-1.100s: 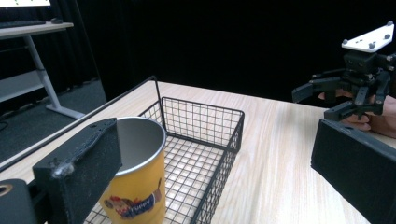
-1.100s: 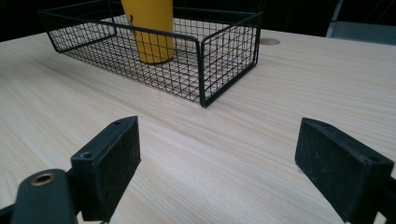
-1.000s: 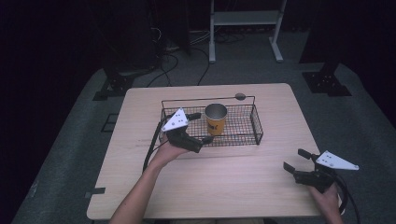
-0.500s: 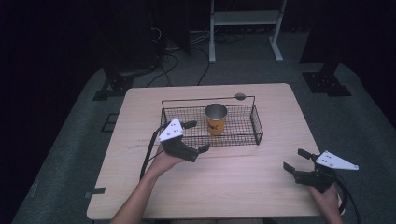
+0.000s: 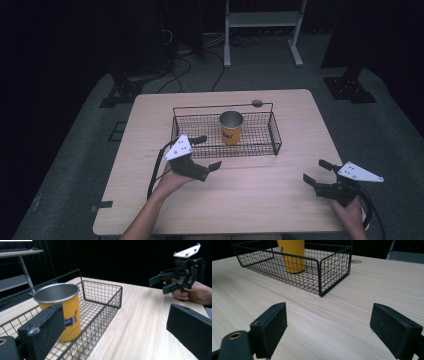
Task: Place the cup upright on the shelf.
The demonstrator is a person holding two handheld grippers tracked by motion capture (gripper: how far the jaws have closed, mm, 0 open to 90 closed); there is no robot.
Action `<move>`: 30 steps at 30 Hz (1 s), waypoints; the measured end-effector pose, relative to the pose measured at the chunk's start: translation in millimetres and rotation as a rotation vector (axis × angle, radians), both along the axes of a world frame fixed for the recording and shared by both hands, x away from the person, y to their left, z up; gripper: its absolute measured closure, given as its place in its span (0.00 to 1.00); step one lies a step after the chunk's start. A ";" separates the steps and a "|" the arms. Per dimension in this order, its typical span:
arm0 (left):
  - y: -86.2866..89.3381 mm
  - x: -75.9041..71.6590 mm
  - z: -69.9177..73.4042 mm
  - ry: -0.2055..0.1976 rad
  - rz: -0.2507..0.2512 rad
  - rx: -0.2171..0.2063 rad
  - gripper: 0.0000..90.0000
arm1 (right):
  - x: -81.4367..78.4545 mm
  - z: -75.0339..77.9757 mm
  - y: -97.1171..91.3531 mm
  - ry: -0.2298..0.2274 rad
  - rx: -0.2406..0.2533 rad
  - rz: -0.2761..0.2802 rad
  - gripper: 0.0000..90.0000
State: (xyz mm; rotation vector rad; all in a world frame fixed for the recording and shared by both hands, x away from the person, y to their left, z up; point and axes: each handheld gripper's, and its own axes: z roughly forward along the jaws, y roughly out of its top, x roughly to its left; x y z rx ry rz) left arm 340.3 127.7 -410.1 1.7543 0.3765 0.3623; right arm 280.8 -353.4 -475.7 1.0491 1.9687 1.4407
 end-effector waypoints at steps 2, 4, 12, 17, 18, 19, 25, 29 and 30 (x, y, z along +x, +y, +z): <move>1.5 -4.4 -3.3 -0.003 0.002 0.000 0.01 | 0.2 -0.1 -0.1 -0.002 -0.001 0.001 0.15; 3.1 -8.2 -6.2 0.000 0.002 -0.003 0.01 | 0.0 0.0 0.0 0.000 -0.001 0.001 0.15; 7.9 -19.6 -15.7 0.012 0.009 -0.003 0.01 | 0.1 0.0 0.1 -0.001 -0.001 0.000 0.15; 10.3 -29.4 -22.0 0.009 0.021 -0.011 0.01 | 0.2 -0.1 -0.1 -0.001 -0.001 0.001 0.15; 10.5 -31.0 -23.3 0.004 0.025 -0.009 0.01 | 0.1 0.0 -0.1 0.000 -0.001 0.001 0.15; 11.1 -33.2 -25.2 0.004 0.027 -0.013 0.01 | 0.0 0.0 -0.1 0.000 -0.001 0.001 0.15; 16.7 -48.8 -35.6 0.020 0.037 -0.032 0.01 | 0.0 -0.2 0.2 -0.003 -0.006 0.001 0.15; 20.9 -61.9 -42.2 0.020 0.045 -0.033 0.01 | 0.2 -0.2 0.2 -0.005 -0.007 0.001 0.15; 21.9 -64.3 -43.9 0.018 0.049 -0.030 0.01 | 0.2 -0.2 0.1 -0.005 -0.007 0.003 0.15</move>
